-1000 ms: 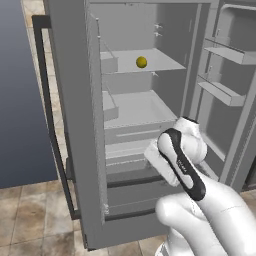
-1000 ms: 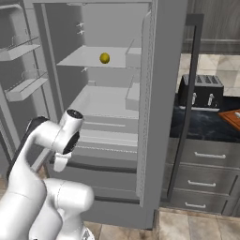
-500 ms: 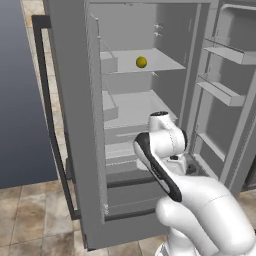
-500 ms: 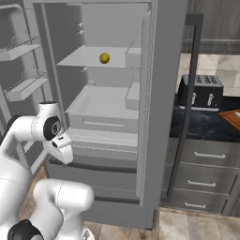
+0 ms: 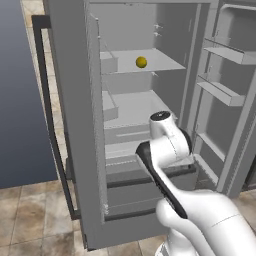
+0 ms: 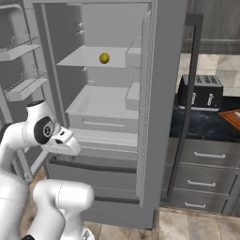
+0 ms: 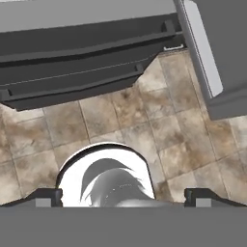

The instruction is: Retrieve a lemon from the fridge and place it on the cutting board with the fish.

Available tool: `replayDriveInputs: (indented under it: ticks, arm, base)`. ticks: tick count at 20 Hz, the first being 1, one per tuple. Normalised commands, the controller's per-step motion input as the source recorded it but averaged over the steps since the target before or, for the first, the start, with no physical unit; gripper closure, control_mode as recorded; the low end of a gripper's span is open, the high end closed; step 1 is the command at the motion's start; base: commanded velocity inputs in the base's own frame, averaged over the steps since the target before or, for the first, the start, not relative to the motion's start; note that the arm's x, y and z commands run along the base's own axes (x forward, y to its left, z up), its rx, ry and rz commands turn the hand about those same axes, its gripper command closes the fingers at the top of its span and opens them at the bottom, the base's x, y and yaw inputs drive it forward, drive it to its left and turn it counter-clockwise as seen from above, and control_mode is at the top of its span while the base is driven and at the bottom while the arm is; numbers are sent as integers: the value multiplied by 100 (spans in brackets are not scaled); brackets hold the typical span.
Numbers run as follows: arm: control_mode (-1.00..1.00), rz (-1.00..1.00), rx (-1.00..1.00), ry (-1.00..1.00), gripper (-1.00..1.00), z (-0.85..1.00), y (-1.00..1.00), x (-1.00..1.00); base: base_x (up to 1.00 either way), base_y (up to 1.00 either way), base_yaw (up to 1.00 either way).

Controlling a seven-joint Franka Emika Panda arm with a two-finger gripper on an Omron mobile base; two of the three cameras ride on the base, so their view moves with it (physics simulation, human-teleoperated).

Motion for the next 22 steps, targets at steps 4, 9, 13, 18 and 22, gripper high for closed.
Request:
replayDriveInputs:
  ticks: [4,9,13,18,22]
  arm:
    - [-100,2,16,-29,-100,2,-14,-9]
    - [-100,11,7,-20,-100,45,-3,-14]
    - [-100,22,-3,-4,-100,69,0,-26]
    - [-100,23,-1,-3,-100,59,0,-29]
    - [-100,13,0,0,-100,27,-3,-19]
  base:
    - [0,0,0]
    - [0,0,0]
    - [0,0,0]
    - [0,0,0]
    - [0,0,0]
